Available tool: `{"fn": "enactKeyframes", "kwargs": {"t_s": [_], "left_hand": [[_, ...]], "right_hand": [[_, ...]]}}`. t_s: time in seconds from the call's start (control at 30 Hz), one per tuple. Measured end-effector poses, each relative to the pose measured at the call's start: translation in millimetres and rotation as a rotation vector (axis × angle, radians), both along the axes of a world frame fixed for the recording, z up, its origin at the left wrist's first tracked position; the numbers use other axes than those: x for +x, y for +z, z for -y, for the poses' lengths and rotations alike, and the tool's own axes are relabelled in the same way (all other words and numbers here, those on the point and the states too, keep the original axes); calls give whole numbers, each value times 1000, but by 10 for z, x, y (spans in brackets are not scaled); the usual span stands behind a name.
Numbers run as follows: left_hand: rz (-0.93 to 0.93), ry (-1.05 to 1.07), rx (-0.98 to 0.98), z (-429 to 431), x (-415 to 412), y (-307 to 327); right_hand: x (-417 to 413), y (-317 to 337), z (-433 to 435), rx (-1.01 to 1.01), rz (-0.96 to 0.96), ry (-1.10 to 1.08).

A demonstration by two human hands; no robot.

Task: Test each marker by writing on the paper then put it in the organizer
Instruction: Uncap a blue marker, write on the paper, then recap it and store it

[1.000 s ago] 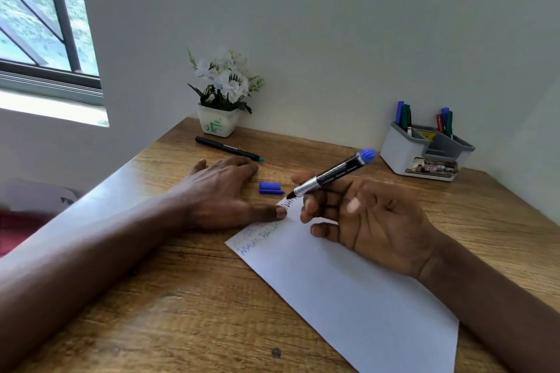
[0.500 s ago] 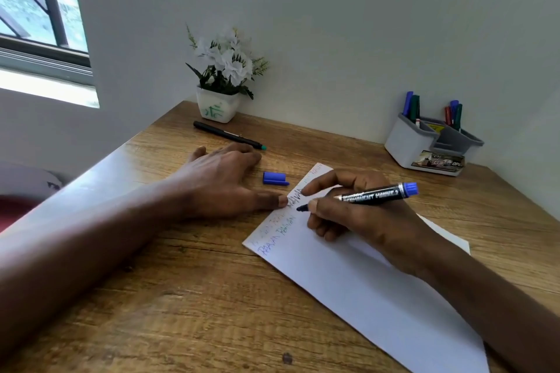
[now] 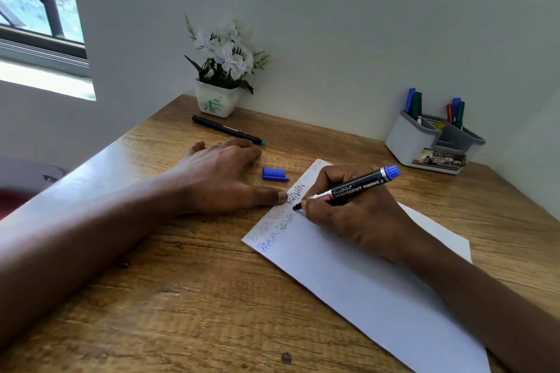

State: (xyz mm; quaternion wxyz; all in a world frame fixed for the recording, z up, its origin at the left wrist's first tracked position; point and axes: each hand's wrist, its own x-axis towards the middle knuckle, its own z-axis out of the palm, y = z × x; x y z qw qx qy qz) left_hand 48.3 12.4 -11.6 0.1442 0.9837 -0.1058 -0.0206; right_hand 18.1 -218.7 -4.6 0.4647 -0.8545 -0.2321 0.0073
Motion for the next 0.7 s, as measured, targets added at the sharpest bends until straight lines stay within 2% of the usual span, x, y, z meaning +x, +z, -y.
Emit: {"fn": "enactKeyframes", "kwargs": {"t_s": [0.2, 0.4, 0.5, 0.7], "left_hand": [[17, 3, -8, 1, 21, -23], [7, 6, -7, 7, 2, -3], [0, 4, -4, 9, 1, -5], [5, 2, -1, 0, 23, -16]], "right_hand": [[2, 9, 40, 49, -49, 4], [-10, 27, 21, 4, -6, -1], [-15, 21, 38, 55, -56, 22], [-14, 29, 27, 74, -66, -50]]}}
